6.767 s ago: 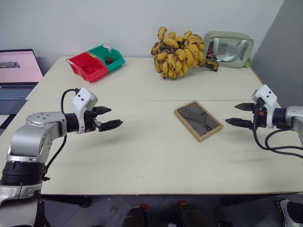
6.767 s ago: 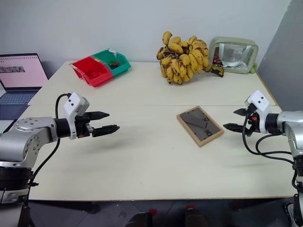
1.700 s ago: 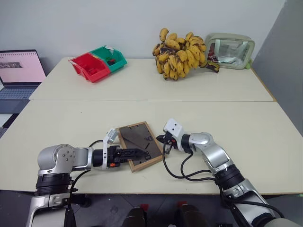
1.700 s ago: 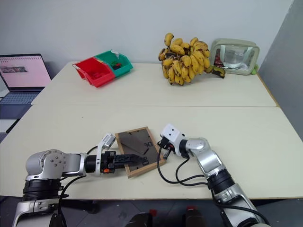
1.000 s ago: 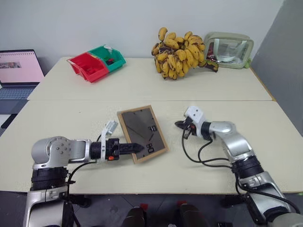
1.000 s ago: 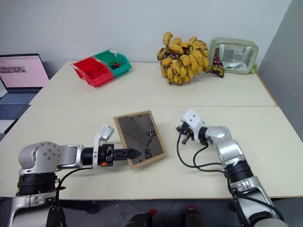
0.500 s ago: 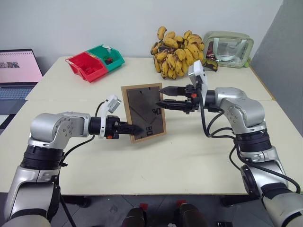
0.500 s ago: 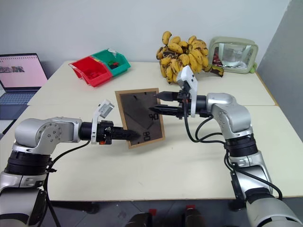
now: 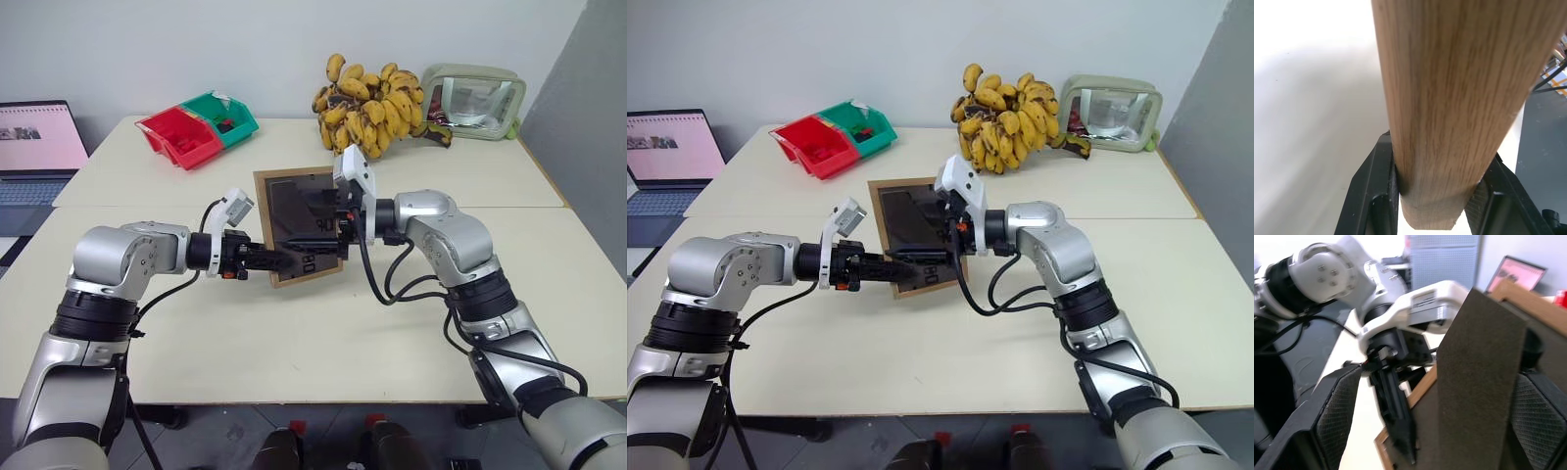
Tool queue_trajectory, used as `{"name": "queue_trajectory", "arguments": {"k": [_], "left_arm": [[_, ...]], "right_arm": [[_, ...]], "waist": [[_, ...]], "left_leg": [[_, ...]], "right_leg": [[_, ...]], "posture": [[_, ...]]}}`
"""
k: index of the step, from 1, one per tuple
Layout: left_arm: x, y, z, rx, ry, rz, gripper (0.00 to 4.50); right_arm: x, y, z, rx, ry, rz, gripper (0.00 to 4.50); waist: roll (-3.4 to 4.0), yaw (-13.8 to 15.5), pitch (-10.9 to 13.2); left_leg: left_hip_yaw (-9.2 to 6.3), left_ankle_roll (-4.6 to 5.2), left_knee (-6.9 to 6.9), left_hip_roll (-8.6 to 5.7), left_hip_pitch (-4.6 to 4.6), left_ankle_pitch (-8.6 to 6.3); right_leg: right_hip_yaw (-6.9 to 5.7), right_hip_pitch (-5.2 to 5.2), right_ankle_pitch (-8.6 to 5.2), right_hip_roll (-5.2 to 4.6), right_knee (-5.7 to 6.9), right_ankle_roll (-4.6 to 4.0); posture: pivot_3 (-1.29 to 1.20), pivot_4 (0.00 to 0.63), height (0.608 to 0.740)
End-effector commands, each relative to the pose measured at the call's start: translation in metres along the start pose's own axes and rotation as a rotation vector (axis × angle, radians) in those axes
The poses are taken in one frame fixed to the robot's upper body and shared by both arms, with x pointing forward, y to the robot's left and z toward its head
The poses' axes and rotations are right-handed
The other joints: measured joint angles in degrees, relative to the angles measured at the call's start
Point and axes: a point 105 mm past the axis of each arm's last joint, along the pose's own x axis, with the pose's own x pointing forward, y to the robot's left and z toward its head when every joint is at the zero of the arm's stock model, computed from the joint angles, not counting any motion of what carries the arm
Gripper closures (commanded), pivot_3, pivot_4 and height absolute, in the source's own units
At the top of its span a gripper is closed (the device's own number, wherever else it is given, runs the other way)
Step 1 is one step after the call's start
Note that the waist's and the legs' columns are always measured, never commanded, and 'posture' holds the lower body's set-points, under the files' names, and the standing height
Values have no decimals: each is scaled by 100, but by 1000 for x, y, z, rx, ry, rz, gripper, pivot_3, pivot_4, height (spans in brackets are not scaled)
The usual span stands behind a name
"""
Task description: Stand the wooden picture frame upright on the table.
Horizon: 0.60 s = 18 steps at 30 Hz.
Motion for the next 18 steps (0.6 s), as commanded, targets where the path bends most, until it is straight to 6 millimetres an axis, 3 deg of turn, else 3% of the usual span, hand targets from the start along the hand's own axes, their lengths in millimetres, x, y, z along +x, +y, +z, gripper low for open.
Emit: {"name": "queue_trajectory", "arguments": {"k": [1, 5, 12, 14, 18], "left_arm": [[-6, -10, 11, 64, -15, -32, 3224], [-8, -13, 6, 65, 6, -46, 3224], [-8, -23, -3, 51, 33, -98, 3224], [-9, -28, -6, 41, 40, -119, 3224], [-11, -34, -13, -10, 58, -163, 3224]], "right_arm": [[-13, 20, 13, -1, -26, 92, 35], [-34, 37, 13, 25, 16, 146, 35], [-80, 13, -11, -76, 168, -57, 35], [-95, 8, -18, -166, 218, -104, 35], [-122, -4, -43, -546, 362, -180, 35]], "waist": [[0, 1, 0], [0, 2, 0], [0, 5, 0], [0, 6, 0], [-1, 6, 1]], "left_leg": [[0, 0, 0, 0, 0, 0], [-3, 1, 0, 1, -5, -1], [-4, 1, 2, 3, -4, -1], [-2, 2, 1, -2, -9, -1], [0, 3, 1, -1, -13, -2]], "right_leg": [[0, 0, 0, 0, 0, 0], [-2, 0, 0, -1, -5, 0], [-4, 1, -1, 1, -7, 2], [-3, 0, -2, 2, -13, 4], [-3, 1, -3, 4, -20, 6]], "posture": [[0, 150, 740], [0, 150, 740], [0, 150, 740], [0, 150, 740], [0, 150, 740]]}}
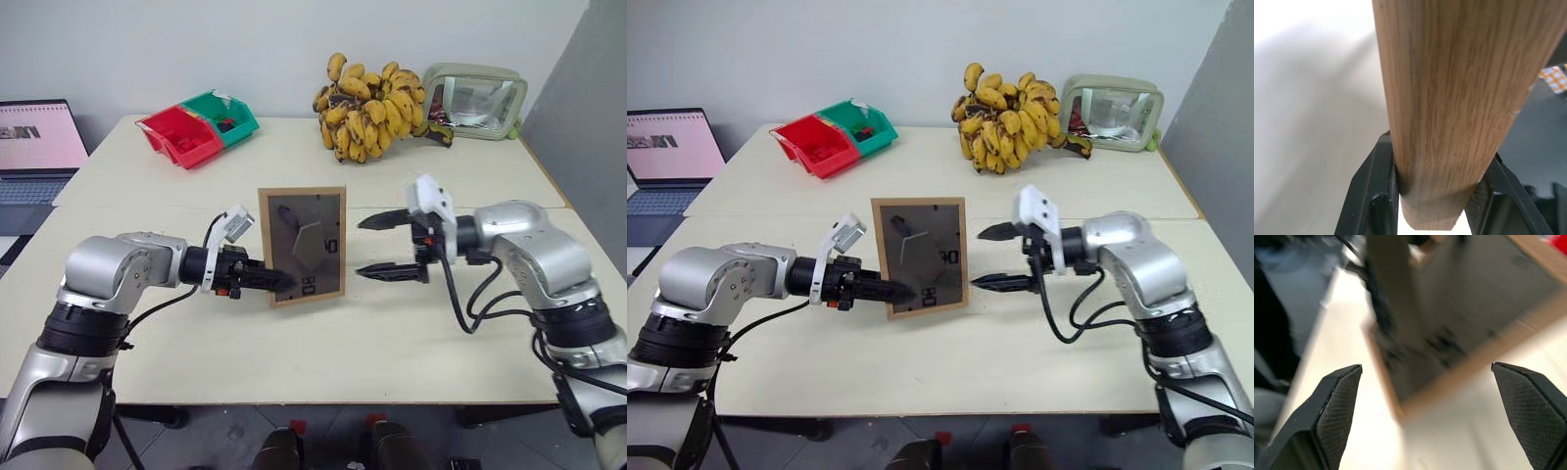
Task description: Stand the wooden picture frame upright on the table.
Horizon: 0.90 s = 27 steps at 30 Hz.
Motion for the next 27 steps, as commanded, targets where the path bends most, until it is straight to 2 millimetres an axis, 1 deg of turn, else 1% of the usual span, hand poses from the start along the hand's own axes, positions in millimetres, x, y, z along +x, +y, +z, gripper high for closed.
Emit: {"name": "queue_trajectory", "arguments": {"k": [1, 3, 5, 6, 7, 9, 11, 15, 19, 20, 22, 24, 27], "left_arm": [[-8, -17, 7, 28, -11, -66, 3224], [-8, -24, 8, -2, -16, -112, 3224], [-6, -32, 12, -33, -23, -163, 3224], [-6, -33, 12, -42, -23, -176, 3224], [-5, -35, 13, -60, -22, -194, 3224], [-4, -39, 15, -94, -31, -226, 3224], [-2, -42, 18, -119, -41, -248, 3224], [1, -49, 19, -177, -49, -302, 3224], [2, -54, 16, -196, -33, -324, 3224], [1, -56, 18, -223, -48, -346, 3224], [-2, -60, 22, -272, -71, -394, 3224], [-4, -63, 18, -312, -66, -432, 3224], [-6, -69, 10, -385, -55, -498, 3224]], "right_arm": [[-13, -8, -11, -464, 67, -92, 35], [-15, -18, -11, -765, 71, -190, 35], [-18, -23, -4, -1052, 28, -268, 35], [-19, -23, -2, -1135, 1, -283, 35], [-20, -24, 5, -1196, -45, -321, 35], [-18, -24, 14, -1277, -121, -373, 35], [-13, -23, 19, -1334, -179, -395, 35], [3, -11, 30, -1414, -312, -405, 35], [19, -4, 38, -1451, -396, -392, 35], [21, -4, 40, -1455, -410, -397, 35], [23, -7, 43, -1459, -425, -414, 35], [22, -8, 43, -1469, -435, -415, 35], [19, -4, 41, -1480, -456, -380, 35]], "waist": [[-1, -2, 0], [-1, -18, 2], [-2, -23, 4], [0, -26, 5], [-1, -26, 6], [-2, -25, 6], [-2, -19, 6], [-2, -14, 6], [-2, -22, 6], [-2, -26, 6], [-2, -23, 6], [-3, -17, 6], [-3, -17, 6]], "left_leg": [[0, 0, 0, 0, 0, 0], [9, 0, 0, -2, 1, 0], [13, 0, 1, -1, 5, 0], [15, -1, 1, -3, 5, 0], [16, -1, 0, -1, 7, 1], [13, -3, 0, -2, 8, 2], [9, -17, 0, -1, 8, 9], [6, -27, 1, -2, 11, 16], [7, -37, 2, -3, 15, 21], [9, -37, 1, -4, 19, 21], [9, -39, 1, -4, 24, 22], [4, -43, 1, -4, 25, 25], [6, -43, 1, -1, 26, 25]], "right_leg": [[-1, 1, 0, 2, -1, 0], [5, 0, 0, 5, -1, 1], [9, 0, 0, 7, 5, 0], [11, -2, 0, 9, 5, 0], [12, -2, 0, 9, 7, 0], [13, -3, 0, 17, 8, -1], [13, -3, 0, 20, 11, -3], [15, -2, 0, 22, 13, -5], [20, -2, -2, 21, 24, -8], [23, -2, -4, 21, 29, -11], [23, -2, -6, 21, 38, -16], [20, 0, -7, 21, 40, -18], [23, 0, -7, 20, 40, -18]], "posture": [[0, 150, 740], [0, 150, 740], [0, 150, 740], [0, 150, 740], [0, 150, 740], [0, 150, 740], [0, 150, 740], [0, 150, 740], [0, 150, 740], [0, 150, 740], [0, 150, 740], [0, 150, 740], [0, 150, 740]]}}
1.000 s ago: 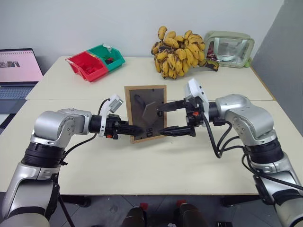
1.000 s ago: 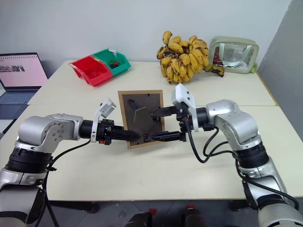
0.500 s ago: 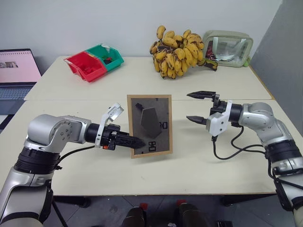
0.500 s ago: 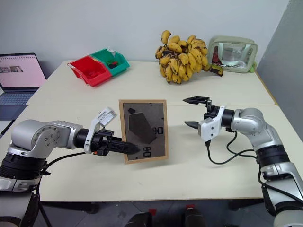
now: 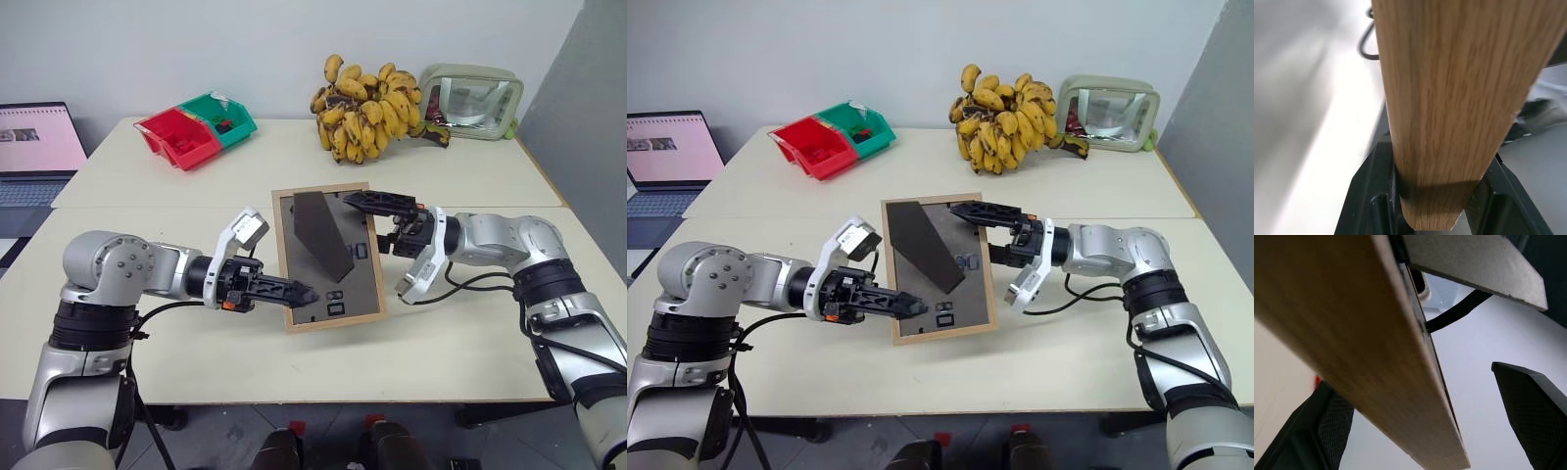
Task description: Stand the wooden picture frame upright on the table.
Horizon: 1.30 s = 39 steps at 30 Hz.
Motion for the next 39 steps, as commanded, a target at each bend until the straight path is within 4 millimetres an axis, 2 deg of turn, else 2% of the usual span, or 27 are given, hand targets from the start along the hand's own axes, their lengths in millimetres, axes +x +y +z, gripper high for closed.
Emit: {"name": "queue_trajectory", "arguments": {"k": [1, 4, 6, 18, 19, 20, 22, 23, 25, 26, 27, 32, 35, 39], "left_arm": [[-2, -15, -6, -44, -2, -103, 3224], [0, -15, -9, -58, 2, -103, 3224], [1, -14, -8, -60, -6, -96, 3224], [6, -10, -15, -72, 5, -51, 3224], [7, -9, -16, -70, 7, -44, 2874], [7, -8, -16, -70, 6, -39, 2524], [6, -5, -16, -73, -5, -27, 2271], [6, -4, -15, -73, -14, -18, 1935], [3, -2, -10, -74, -41, -3, 1625], [0, -1, -6, -66, -61, 11, 1289], [-3, 0, -1, -53, -81, 25, 1241], [-31, -3, 22, 21, -230, 117, 131], [-49, -3, 28, 75, -313, 214, 0], [-80, 1, 36, 220, -446, 463, 0]], "right_arm": [[-6, -8, 1, -26, -35, -12, 35], [-6, -8, 6, -17, -74, -7, 35], [-4, -8, 9, -18, -97, -4, 197], [-2, -11, 2, -55, -87, 14, 2904], [-3, -10, 2, -54, -84, 16, 3067], [-3, -10, 2, -52, -82, 18, 3070], [-4, -10, 1, -47, -76, 14, 3129], [-5, -10, 1, -44, -76, 12, 3180], [-6, -12, 1, -37, -74, 7, 3180], [-7, -11, 0, -34, -67, 8, 3180], [-8, -10, -2, -32, -60, 13, 3180], [-19, -3, -14, 13, 29, 30, 3180], [-25, 2, -23, 51, 90, 33, 3180], [-32, 11, -42, 150, 230, 12, 3180]], "waist": [[0, 2, 0], [0, 4, 0], [0, 1, 0], [0, -5, 0], [0, -6, 0], [-1, 0, -1], [-1, 3, -1], [-2, 2, -1], [-1, 0, -1], [-1, -1, -1], [-1, -2, -1], [-2, -4, -1], [-1, -19, -1], [-2, -60, -1]], "left_leg": [[0, 0, -1, 0, 1, 0], [0, 1, -1, 0, 1, 0], [0, 1, 0, 0, 1, 0], [2, 1, 1, -3, 4, 0], [4, 1, 1, -3, 5, 0], [1, 1, 1, -3, 4, 0], [-1, 1, 1, -3, 4, 0], [2, 1, 1, -3, 5, 0], [2, 1, 1, -4, 5, 0], [2, 1, 1, -4, 5, 0], [1, 1, 1, -4, 6, 0], [1, 1, 2, -6, 5, 0], [2, 1, 2, -5, 5, 0], [7, 2, 0, -1, 9, -1]], "right_leg": [[0, 0, 0, -4, 0, 0], [1, 1, 0, -7, 1, -1], [2, 1, 0, -7, 2, -1], [2, 2, 0, -5, 4, -1], [4, 1, 0, -5, 6, -1], [2, 1, 0, -5, 5, -1], [0, 3, 0, -4, 4, -1], [3, 3, 0, -5, 5, -1], [3, 3, 0, -5, 5, -1], [2, 3, 0, -4, 5, -1], [1, 3, 0, -4, 6, -1], [0, 3, 0, -3, 5, -1], [1, 2, 0, -3, 5, -1], [6, 4, 0, -5, 4, -2]], "posture": [[0, 150, 740], [0, 150, 740], [0, 150, 740], [0, 150, 740], [0, 150, 740], [0, 150, 740], [0, 150, 740], [0, 150, 740], [0, 150, 740], [0, 150, 740], [0, 150, 740], [0, 150, 740], [0, 150, 740], [0, 150, 740]]}}
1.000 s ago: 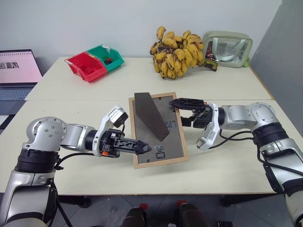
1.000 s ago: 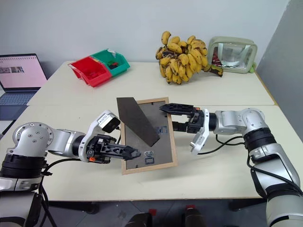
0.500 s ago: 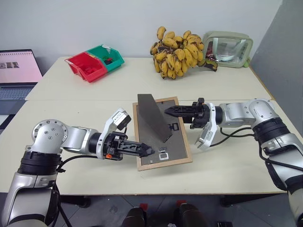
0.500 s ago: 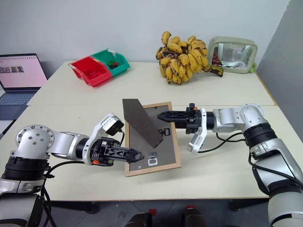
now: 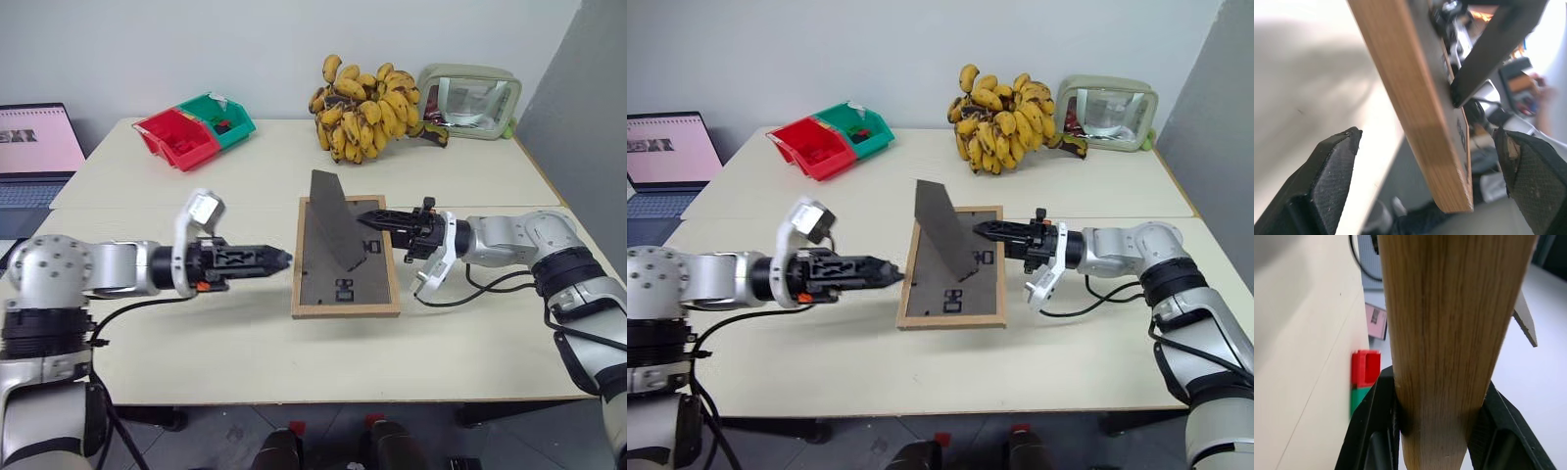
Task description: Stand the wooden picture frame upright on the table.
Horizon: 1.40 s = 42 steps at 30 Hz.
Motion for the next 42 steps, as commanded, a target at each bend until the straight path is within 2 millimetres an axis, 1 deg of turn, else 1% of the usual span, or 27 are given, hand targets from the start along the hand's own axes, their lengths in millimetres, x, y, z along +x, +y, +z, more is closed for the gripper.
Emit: {"name": "queue_trajectory", "arguments": {"k": [1, 2, 4, 5, 6, 8, 9, 12, 14, 17, 20, 23, 29, 31, 36, 38, 40, 42], "left_arm": [[-24, 4, 22, 216, -164, 225, 0], [-26, 6, 22, 275, -195, 294, 0], [-29, 10, 18, 405, -249, 435, 0], [-30, 10, 17, 454, -271, 488, 0], [-30, 12, 13, 493, -284, 543, 0], [-29, 12, 11, 547, -326, 619, 0], [-27, 10, 11, 572, -344, 639, 0], [-17, 1, 13, 671, -377, 666, 0], [-9, -1, 9, 692, -385, 666, 0], [1, 1, -5, 693, -357, 652, 0], [3, 6, -14, 671, -357, 652, 0], [4, 9, -19, 650, -357, 650, 0], [9, 10, -28, 651, -302, 610, 0], [11, 11, -32, 663, -273, 609, 0], [11, 13, -31, 675, -261, 602, 0], [11, 15, -30, 677, -258, 603, 0], [10, 15, -30, 689, -246, 601, 0], [7, 16, -28, 685, -248, 604, 0]], "right_arm": [[0, -17, -27, 87, 147, -111, 3180], [1, -15, -34, 138, 191, -125, 3180], [8, -1, -50, 317, 304, -112, 3180], [11, 3, -54, 383, 329, -111, 3180], [16, 15, -59, 511, 372, -77, 3180], [26, 25, -68, 752, 427, -88, 3180], [33, 36, -67, 910, 421, -48, 3181], [52, 45, -58, 1336, 310, -29, 3181], [58, 49, -55, 1545, 268, -40, 3181], [64, 64, -44, 1703, 252, 16, 3181], [72, 80, -31, 1866, 231, 17, 3181], [75, 90, -24, 1932, 231, 18, 3181], [75, 111, -12, 1947, 276, 58, 3181], [73, 116, -9, 1953, 287, 62, 2476], [68, 123, -5, 1972, 297, 60, 1183], [63, 126, -6, 1951, 320, 64, 765], [50, 134, -2, 1938, 340, 114, 334], [29, 140, 3, 1931, 357, 150, 34]], "waist": [[0, -23, 0], [-2, -37, 1], [-6, -82, 0], [-8, -101, -1], [-8, -103, -1], [-10, -105, 0], [-11, -93, 0], [-11, -65, 0], [-10, -36, 0], [-10, 35, 1], [-10, 69, 1], [-10, 65, 1], [-10, 65, 0], [-10, 65, -1], [-10, 62, -1], [-10, 66, -1], [-11, 68, -1], [-10, 91, -2]], "left_leg": [[0, 1, 0, 1, -1, 0], [0, 1, 0, 6, -1, -1], [-1, 3, 1, 10, -1, -2], [2, 4, -2, 12, 4, -2], [5, 4, -2, 12, 9, -2], [2, 6, 1, 12, 7, -4], [-3, 18, 2, 11, 5, -10], [-20, 21, 6, 11, 3, -12], [-20, 21, 6, 7, 2, -13], [-14, 22, 5, 1, 3, -13], [-14, 23, 5, 2, 2, -13], [-11, 23, 5, 5, 2, -13], [-8, 23, 5, 5, 3, -13], [-10, 23, 5, 5, 4, -13], [-8, 23, 5, 6, 4, -13], [-9, 23, 5, 6, 7, -13], [-10, 22, 5, 6, 6, -13], [-11, 22, 5, 6, 6, -13]], "right_leg": [[-1, 0, 0, -2, 1, 0], [0, 2, 1, -15, 0, -1], [-2, 6, 1, -26, -1, -1], [0, 13, 1, -31, -5, -1], [1, 18, 1, -34, -6, -1], [-3, 21, 3, -36, -8, 1], [-6, 21, 3, -35, -7, 2], [-15, 26, 4, -35, -6, 2], [-23, 26, 4, -35, -6, 2], [-22, 25, 4, -36, -8, 2], [-22, 23, 4, -36, -7, 2], [-21, 19, 3, -30, -3, 2], [-18, 18, 3, -27, -3, 3], [-20, 20, 3, -16, -3, 3], [-18, 20, 3, -8, -3, 3], [-18, 22, 3, -5, -3, 3], [-19, 22, 3, -3, -3, 3], [-19, 24, 3, -3, -5, 3]], "posture": [[0, 150, 740], [0, 150, 740], [0, 150, 740], [0, 150, 740], [0, 150, 740], [0, 150, 740], [0, 150, 740], [0, 150, 740], [0, 150, 740], [0, 150, 740], [0, 150, 740], [0, 150, 740], [0, 150, 740], [0, 150, 740], [0, 150, 740], [0, 150, 740], [0, 150, 740], [0, 150, 740]]}}
